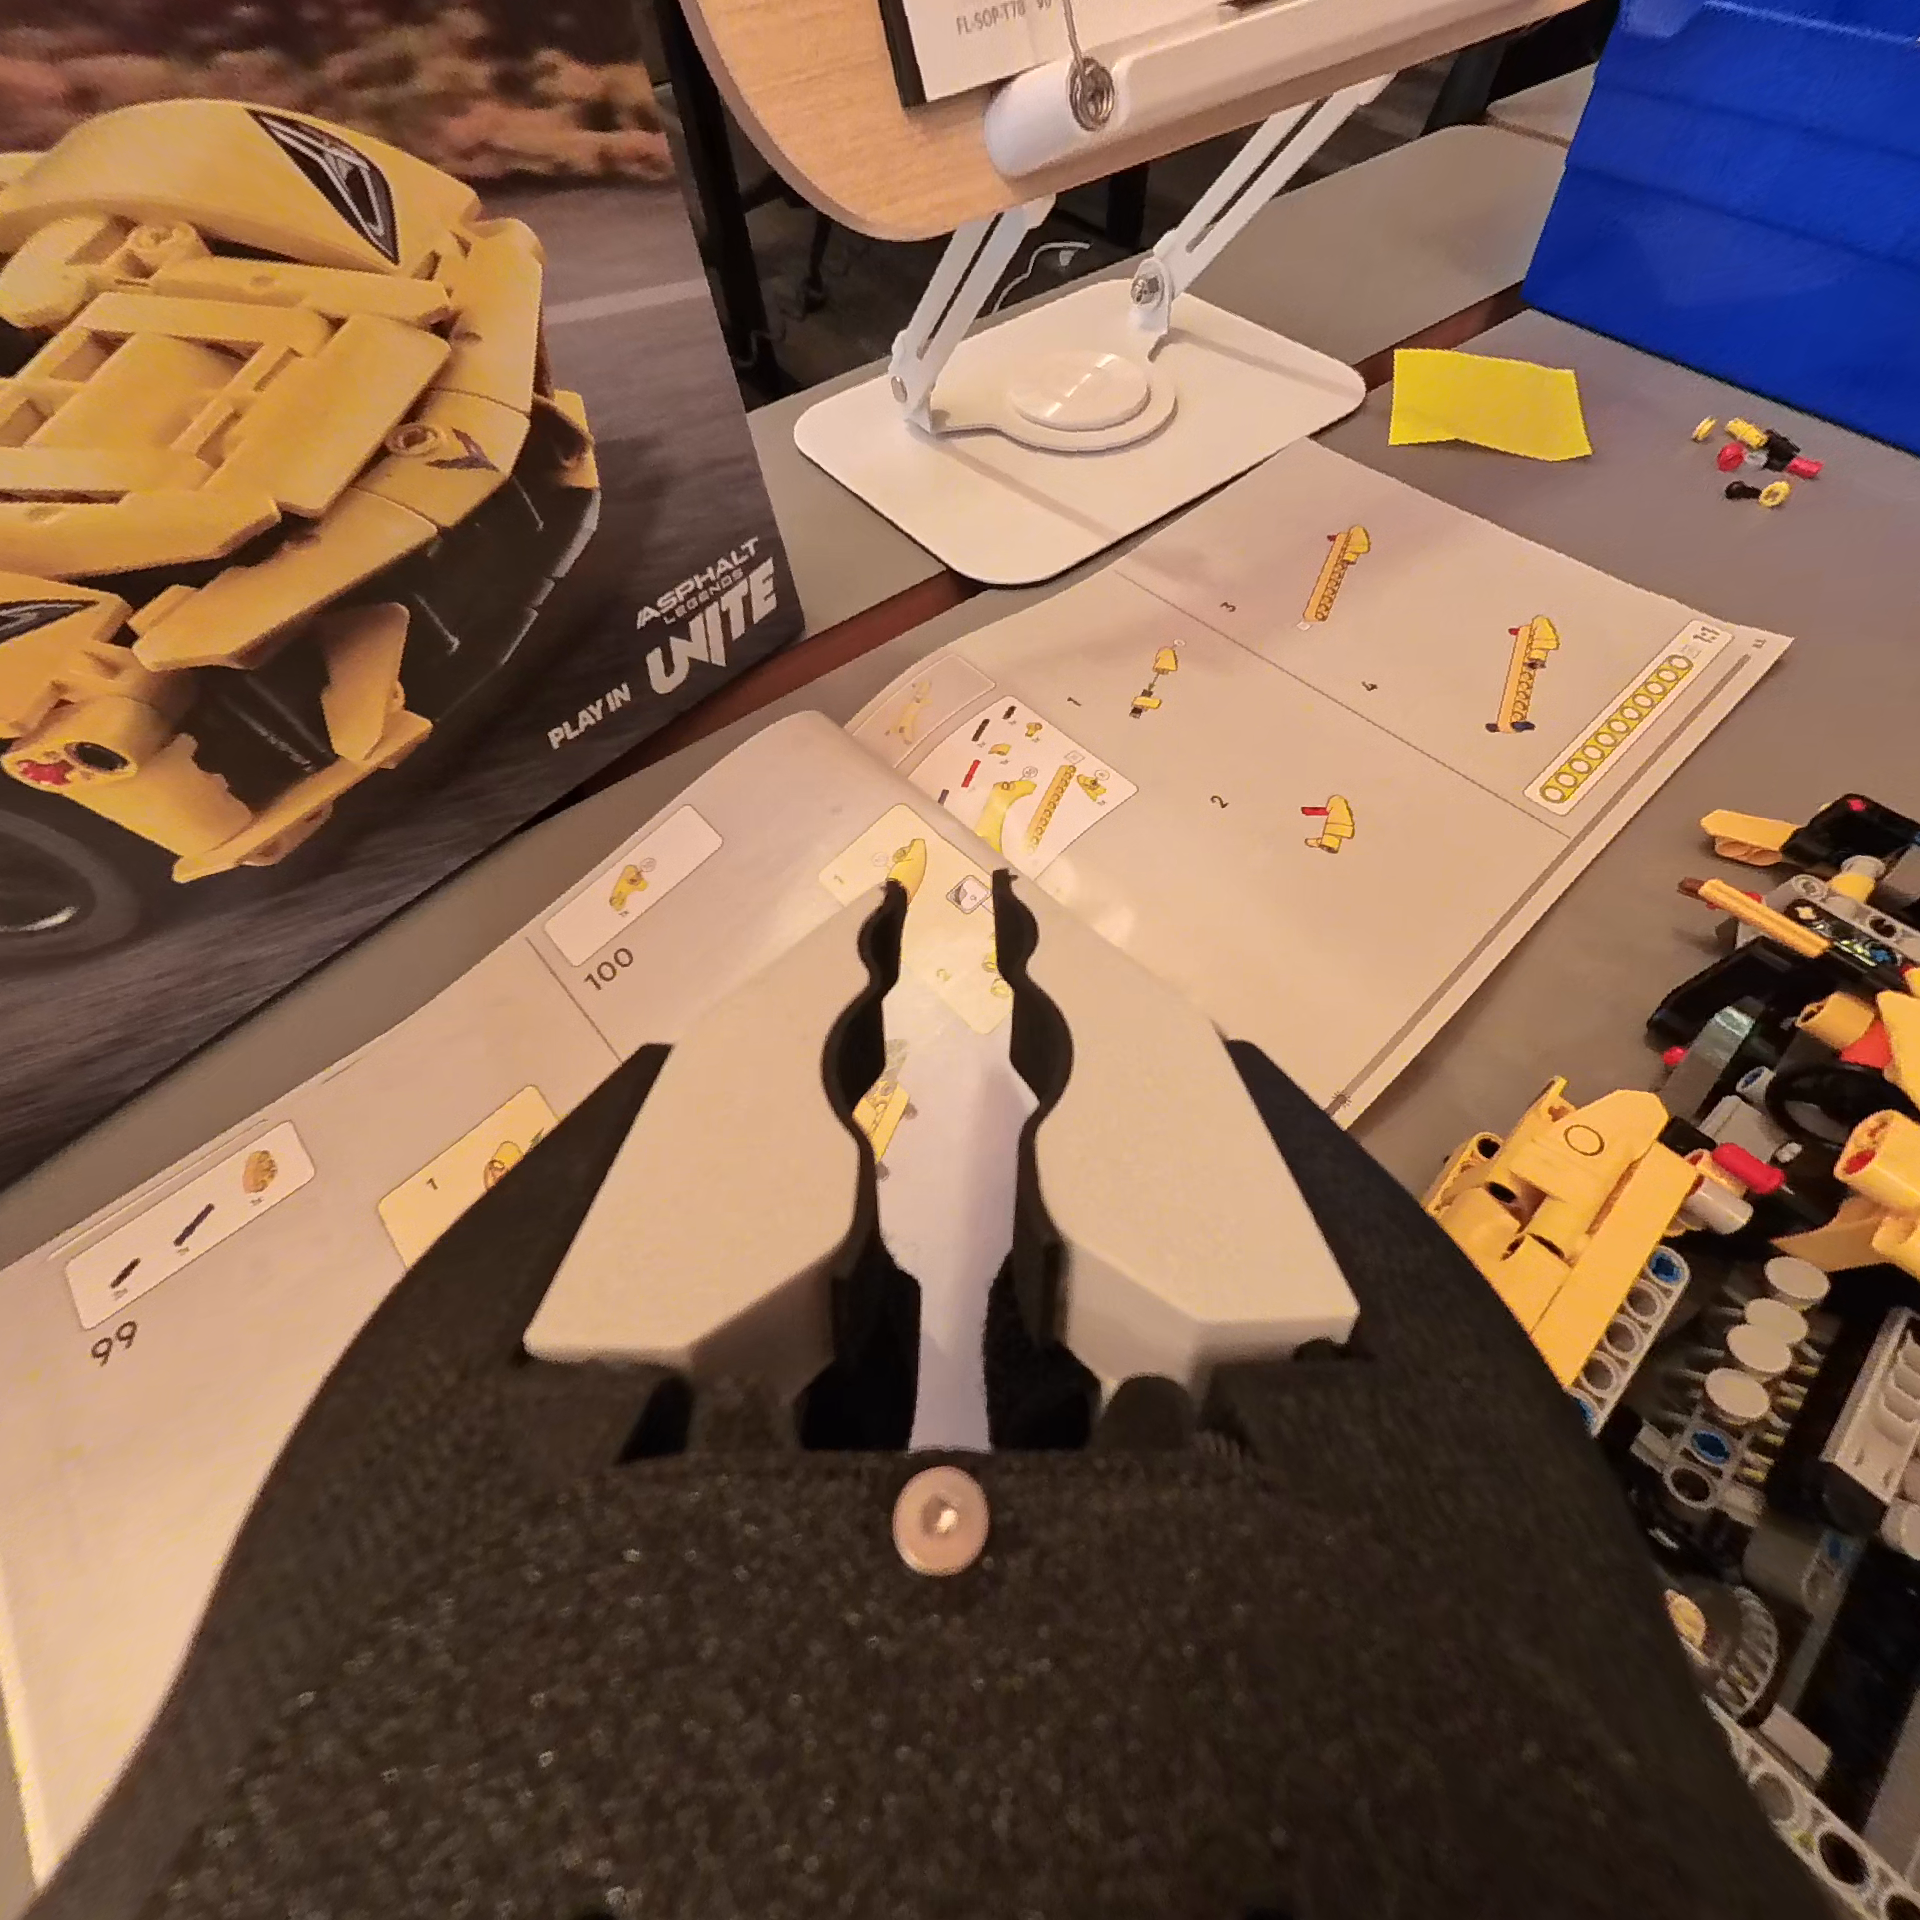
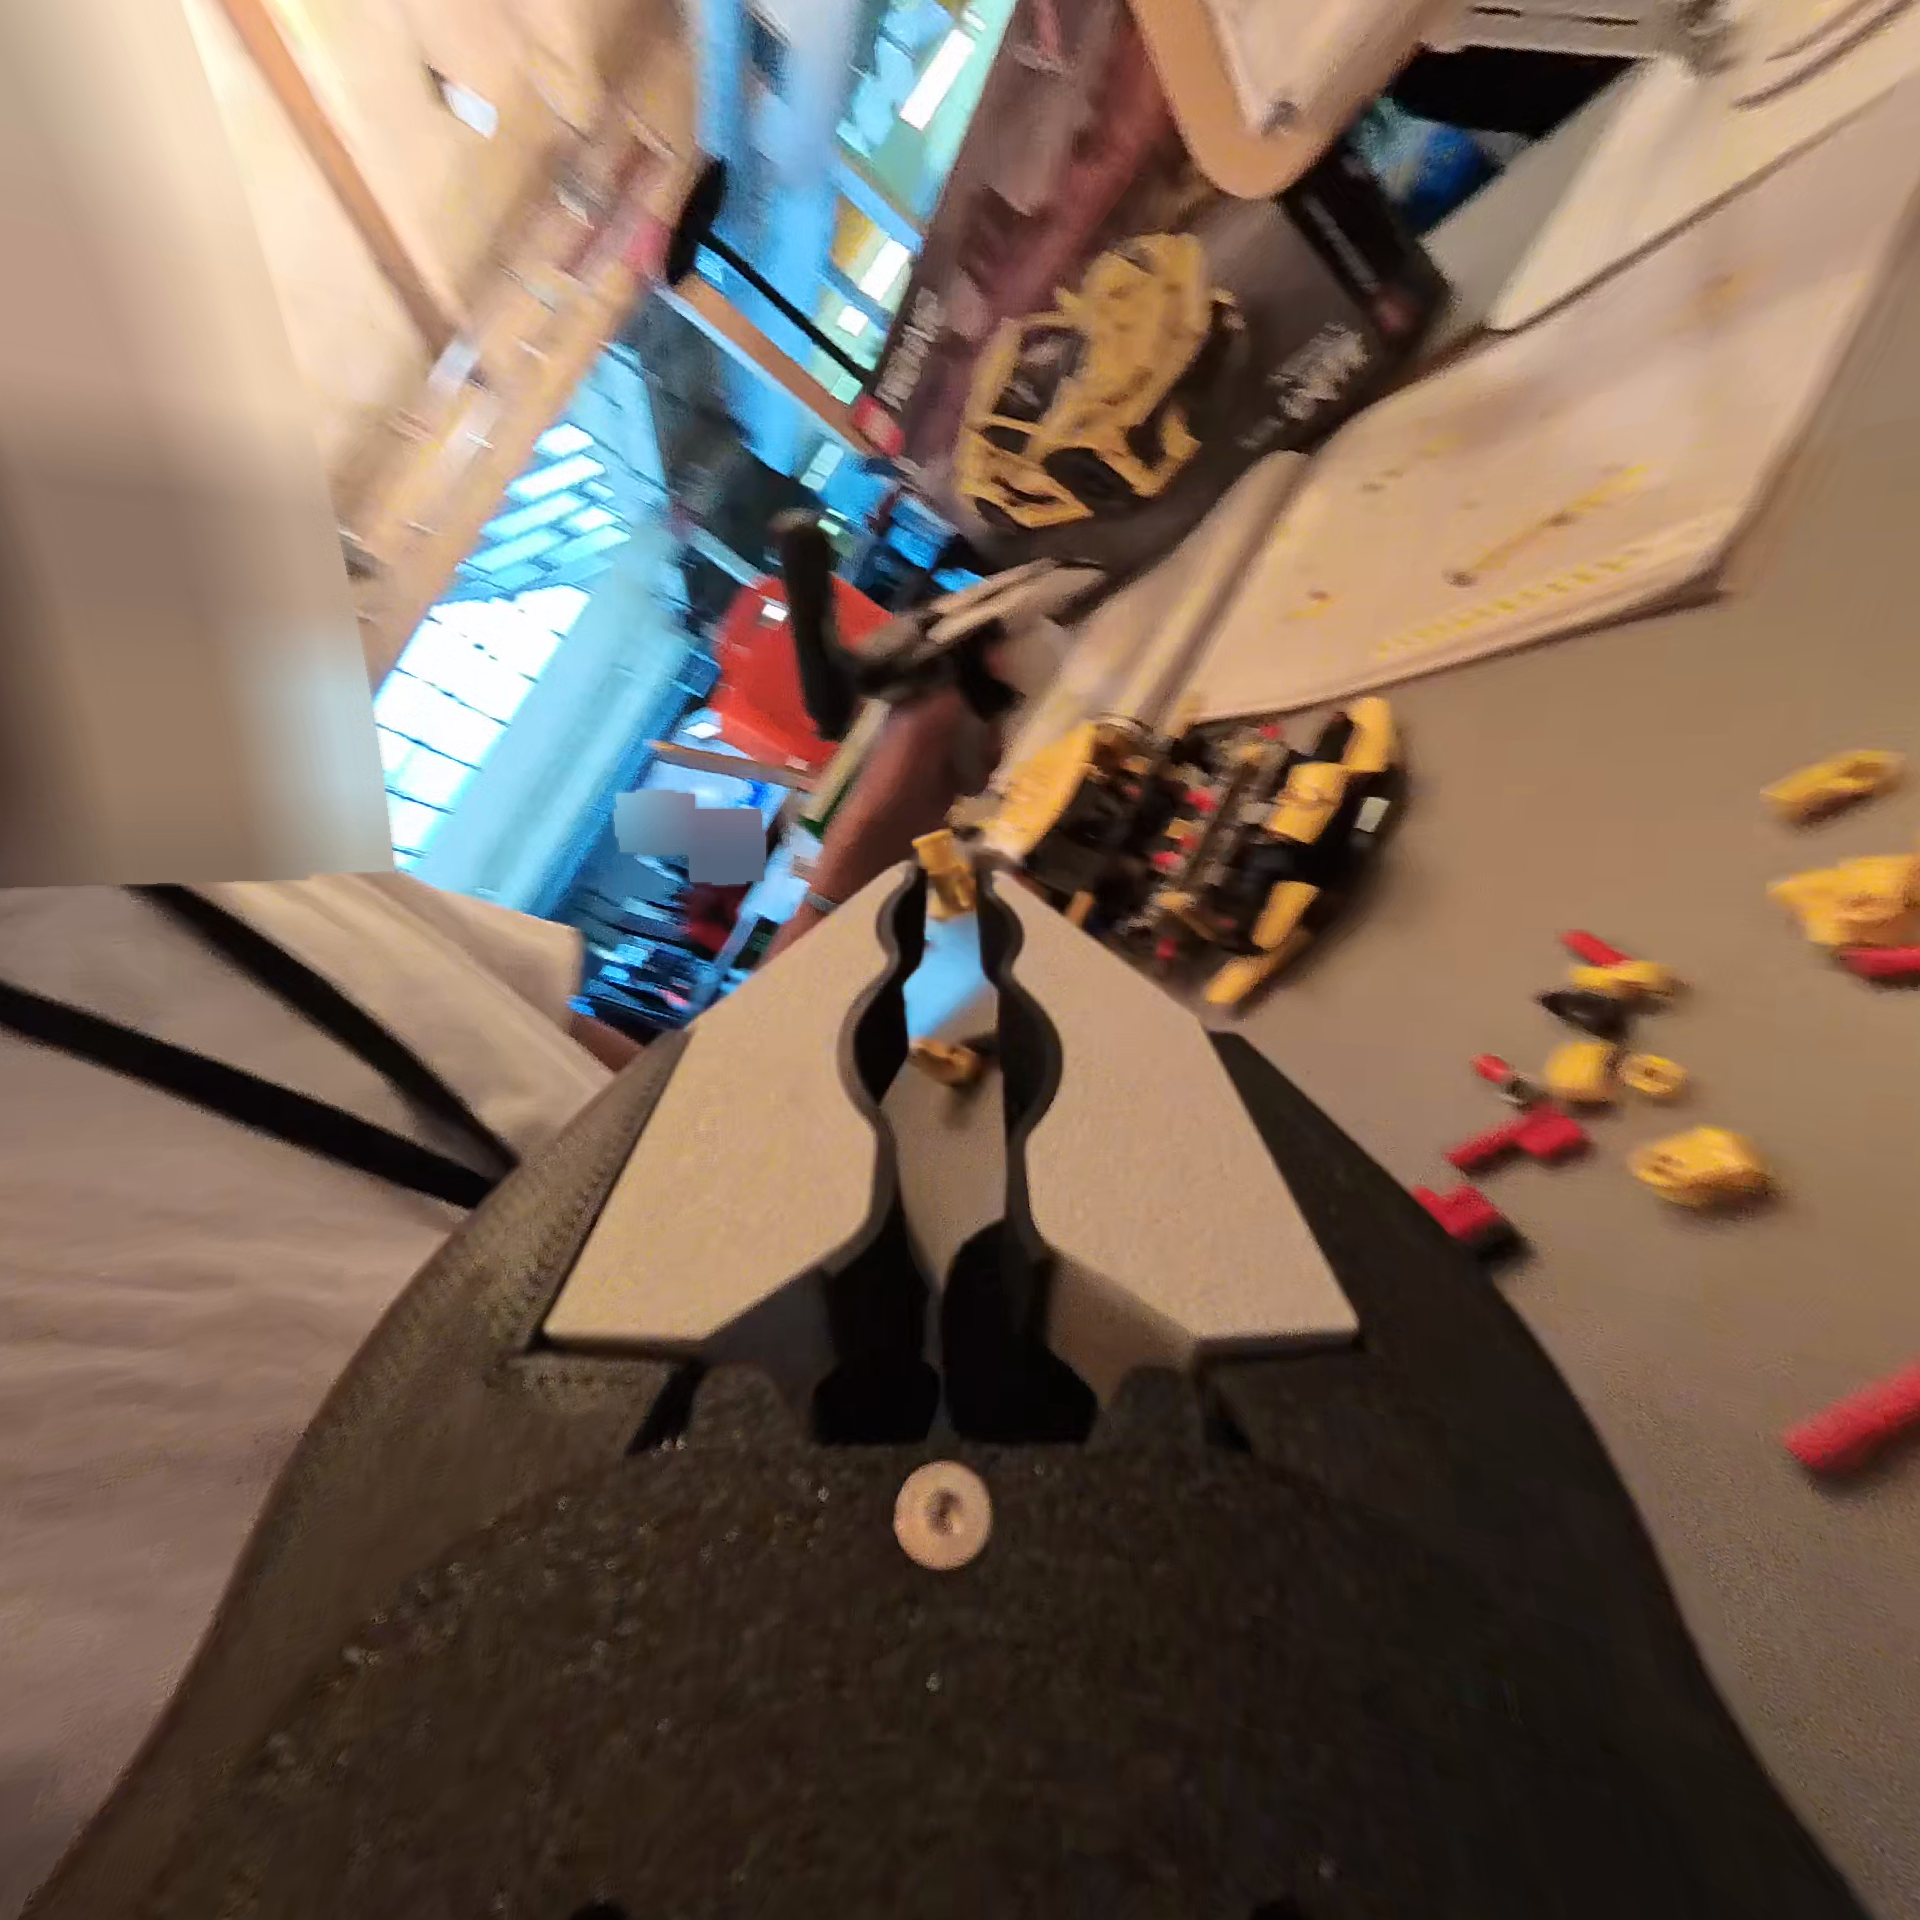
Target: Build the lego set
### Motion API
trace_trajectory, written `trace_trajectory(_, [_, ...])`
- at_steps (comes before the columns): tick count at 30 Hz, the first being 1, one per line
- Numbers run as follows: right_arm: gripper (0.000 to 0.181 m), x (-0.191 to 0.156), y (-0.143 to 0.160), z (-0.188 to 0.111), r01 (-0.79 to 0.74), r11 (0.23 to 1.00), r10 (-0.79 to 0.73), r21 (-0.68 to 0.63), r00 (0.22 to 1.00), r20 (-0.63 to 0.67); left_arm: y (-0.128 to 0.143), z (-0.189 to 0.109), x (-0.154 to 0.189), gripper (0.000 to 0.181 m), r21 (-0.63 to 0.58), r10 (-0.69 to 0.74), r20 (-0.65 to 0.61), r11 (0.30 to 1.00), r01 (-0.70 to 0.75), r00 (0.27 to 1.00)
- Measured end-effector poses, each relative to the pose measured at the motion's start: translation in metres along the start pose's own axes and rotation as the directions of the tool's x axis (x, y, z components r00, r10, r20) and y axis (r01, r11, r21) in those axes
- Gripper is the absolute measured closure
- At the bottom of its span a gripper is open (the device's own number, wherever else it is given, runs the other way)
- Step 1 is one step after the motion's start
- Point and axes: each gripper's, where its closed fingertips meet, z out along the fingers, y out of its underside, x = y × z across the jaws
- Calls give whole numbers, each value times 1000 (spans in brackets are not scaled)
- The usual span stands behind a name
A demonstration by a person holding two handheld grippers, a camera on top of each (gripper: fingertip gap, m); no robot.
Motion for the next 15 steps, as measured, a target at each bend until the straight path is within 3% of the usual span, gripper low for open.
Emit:
trace_trajectory(2, [174, -9, -4, 2, -36, 998, 33, 47, 997, 76, 0, 0, -1, 164, 0, -1, 2, 1000, 1, 1000])
trace_trajectory(7, [173, -8, 6, 11, 10, 1000, -10, 0, 1000, 29, 1, -1, -3, 164, -2, -10, 6, 1000, 10, 1000])
trace_trajectory(10, [173, 4, 25, 19, 112, 984, -126, -135, 987, -98, 2, 0, -4, 164, -6, -10, 8, 1000, 10, 1000])
trace_trajectory(15, [172, 12, 61, 33, 217, 903, -293, -370, 942, -162, 3, 1, -3, 164, -10, -5, 5, 1000, 5, 1000])
